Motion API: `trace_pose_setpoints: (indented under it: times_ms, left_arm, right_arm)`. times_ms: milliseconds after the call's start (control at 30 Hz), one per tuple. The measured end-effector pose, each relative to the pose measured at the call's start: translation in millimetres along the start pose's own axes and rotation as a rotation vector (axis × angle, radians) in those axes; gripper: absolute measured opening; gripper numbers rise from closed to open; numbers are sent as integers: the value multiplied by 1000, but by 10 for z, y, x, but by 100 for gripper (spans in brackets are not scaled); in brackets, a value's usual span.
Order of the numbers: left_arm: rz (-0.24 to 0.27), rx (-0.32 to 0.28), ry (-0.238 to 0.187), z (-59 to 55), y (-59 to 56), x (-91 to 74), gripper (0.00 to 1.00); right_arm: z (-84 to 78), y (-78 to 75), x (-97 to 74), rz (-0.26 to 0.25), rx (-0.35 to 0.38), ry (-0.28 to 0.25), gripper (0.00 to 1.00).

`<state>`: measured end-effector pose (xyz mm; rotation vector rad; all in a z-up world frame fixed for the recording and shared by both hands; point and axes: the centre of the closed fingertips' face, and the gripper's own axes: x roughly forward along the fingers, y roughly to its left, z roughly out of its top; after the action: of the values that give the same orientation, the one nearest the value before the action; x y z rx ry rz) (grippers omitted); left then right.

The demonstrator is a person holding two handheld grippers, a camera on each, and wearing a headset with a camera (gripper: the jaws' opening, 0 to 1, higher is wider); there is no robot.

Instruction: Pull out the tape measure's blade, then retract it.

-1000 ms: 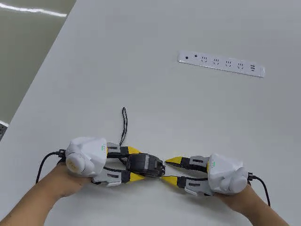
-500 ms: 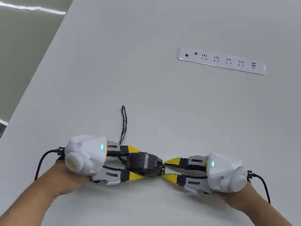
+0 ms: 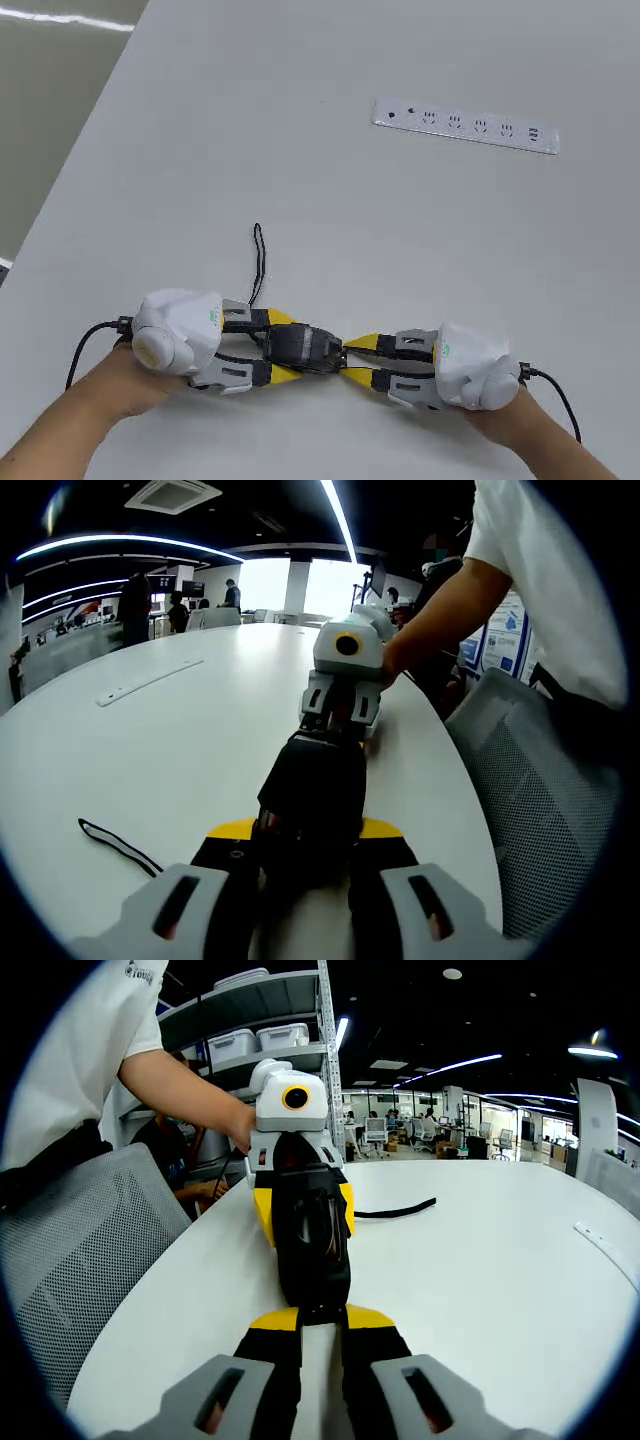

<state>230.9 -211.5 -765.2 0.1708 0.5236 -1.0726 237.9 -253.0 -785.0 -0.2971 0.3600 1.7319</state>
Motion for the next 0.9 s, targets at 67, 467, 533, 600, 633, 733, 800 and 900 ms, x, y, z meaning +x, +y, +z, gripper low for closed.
trace_pose_setpoints:
  times_ms: [67, 467, 533, 600, 633, 733, 800, 900]
  left_arm:
    - [0, 4, 3, -3, -1, -1, 30]
    - [-3, 12, 1, -8, 3, 0, 30]
    - [-3, 13, 1, -7, -2, 1, 30]
    - [-1, 12, -1, -7, 1, 1, 30]
    - [-2, 13, -1, -7, 0, 1, 30]
    - [-5, 16, 7, -8, 3, 0, 30]
    - [-8, 17, 6, -11, 1, 0, 30]
    - [-8, 14, 0, -10, -2, 0, 30]
  right_arm:
    - [3, -3, 1, -2, 4, -2, 13]
    - [10, 1, 3, 2, 11, -2, 12]
    - [15, 2, 3, 6, 33, -4, 12]
    - [9, 0, -1, 3, 26, -4, 12]
    - [4, -4, -2, 2, 34, -4, 12]
    - [1, -3, -4, -1, 42, -5, 12]
    - [2, 5, -11, -2, 48, -6, 12]
    - [3, 12, -15, -4, 46, -6, 11]
